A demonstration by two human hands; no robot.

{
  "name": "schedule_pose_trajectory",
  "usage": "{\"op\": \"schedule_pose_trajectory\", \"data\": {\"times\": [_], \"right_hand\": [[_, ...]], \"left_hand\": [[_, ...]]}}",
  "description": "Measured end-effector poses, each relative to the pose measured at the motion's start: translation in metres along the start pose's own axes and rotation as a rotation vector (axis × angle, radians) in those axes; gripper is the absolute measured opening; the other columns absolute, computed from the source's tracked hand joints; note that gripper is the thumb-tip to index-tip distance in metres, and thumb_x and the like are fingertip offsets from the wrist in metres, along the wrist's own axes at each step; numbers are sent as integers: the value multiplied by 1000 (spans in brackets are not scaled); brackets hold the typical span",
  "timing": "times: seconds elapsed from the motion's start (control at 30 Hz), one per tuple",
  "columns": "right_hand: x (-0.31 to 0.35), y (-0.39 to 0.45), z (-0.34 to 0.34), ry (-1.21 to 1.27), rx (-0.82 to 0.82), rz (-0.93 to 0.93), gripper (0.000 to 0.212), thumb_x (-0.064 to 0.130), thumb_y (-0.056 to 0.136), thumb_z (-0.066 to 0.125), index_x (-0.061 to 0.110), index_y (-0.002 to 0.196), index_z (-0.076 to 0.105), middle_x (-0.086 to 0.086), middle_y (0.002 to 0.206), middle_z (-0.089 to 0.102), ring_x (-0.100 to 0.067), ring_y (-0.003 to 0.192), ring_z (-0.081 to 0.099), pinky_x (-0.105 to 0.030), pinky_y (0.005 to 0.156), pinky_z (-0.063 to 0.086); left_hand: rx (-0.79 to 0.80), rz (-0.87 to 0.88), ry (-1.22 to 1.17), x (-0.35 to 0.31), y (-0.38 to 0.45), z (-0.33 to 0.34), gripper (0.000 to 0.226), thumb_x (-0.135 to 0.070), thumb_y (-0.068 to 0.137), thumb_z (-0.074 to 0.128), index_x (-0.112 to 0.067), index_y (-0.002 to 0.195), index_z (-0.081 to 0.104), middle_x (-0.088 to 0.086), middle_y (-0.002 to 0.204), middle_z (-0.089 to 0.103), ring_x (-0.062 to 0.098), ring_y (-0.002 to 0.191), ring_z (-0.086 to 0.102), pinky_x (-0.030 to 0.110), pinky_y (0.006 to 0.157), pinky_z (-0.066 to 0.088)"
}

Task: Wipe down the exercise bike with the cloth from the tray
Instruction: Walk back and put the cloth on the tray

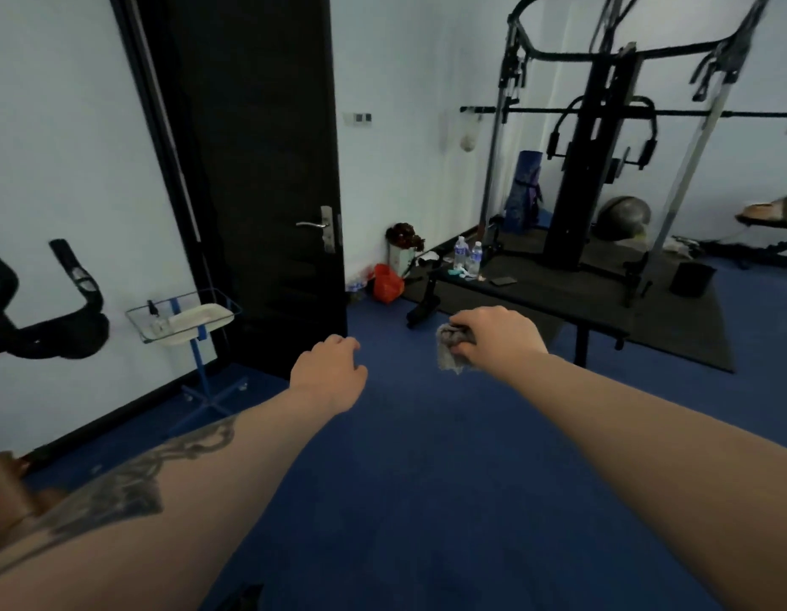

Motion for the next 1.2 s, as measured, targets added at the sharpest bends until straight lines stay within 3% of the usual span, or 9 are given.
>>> {"op": "schedule_pose_trajectory", "data": {"times": [0.1, 0.27, 0.53, 0.77, 0.97, 1.2], "right_hand": [[-11, 48, 17, 1, 0, -59, 29, 30, 88, 63, 29, 116, 61, -1, 112, 66, -26, 98, 62, -37, 70, 51], [-22, 126, 49, 20, 16, -220, 33, 29, 90, 58, 32, 123, 58, -1, 118, 65, -28, 103, 61, -39, 77, 53], [-17, 235, 74, 53, 71, -440, 26, 26, 85, 59, 27, 110, 63, -3, 111, 66, -29, 99, 62, -41, 77, 55], [35, 306, 111, 155, 64, -561, 24, 28, 87, 58, 26, 110, 64, -1, 106, 68, -25, 94, 63, -33, 67, 49], [100, 382, 132, 209, 27, -658, 29, 28, 89, 57, 25, 117, 63, 0, 114, 66, -24, 101, 61, -36, 76, 50], [176, 485, 154, 244, 27, -650, 28, 30, 88, 56, 25, 114, 63, -1, 115, 66, -24, 102, 61, -37, 80, 51]], "left_hand": [[-26, -65, 27, 3, 29, 7, 45, -31, 95, 41, -20, 138, 41, 3, 141, 44, 24, 118, 49, 41, 96, 44], [-61, -204, 92, 16, 86, 21, 45, -31, 95, 41, -20, 138, 41, 4, 141, 44, 26, 120, 48, 39, 96, 41], [-112, -436, 99, 38, 152, 16, 46, -35, 93, 43, -21, 137, 42, 3, 137, 47, 27, 115, 52, 41, 91, 46], [-148, -590, 139, 92, 177, 9, 42, -32, 93, 42, -20, 134, 46, 3, 132, 50, 27, 110, 53, 37, 87, 42], [-174, -658, 170, 166, 223, -5, 41, -32, 94, 42, -19, 134, 45, 4, 136, 48, 26, 115, 52, 39, 93, 41], [-205, -688, 154, 269, 295, -30, 40, -33, 93, 43, -20, 131, 48, 3, 133, 50, 26, 112, 53, 35, 89, 41]]}}
Point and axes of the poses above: each hand's wrist, its own y-axis towards the middle knuckle, its own z-axis out of the palm, x = y × z, the point moved 4 cm from there along y, towards the middle knuckle
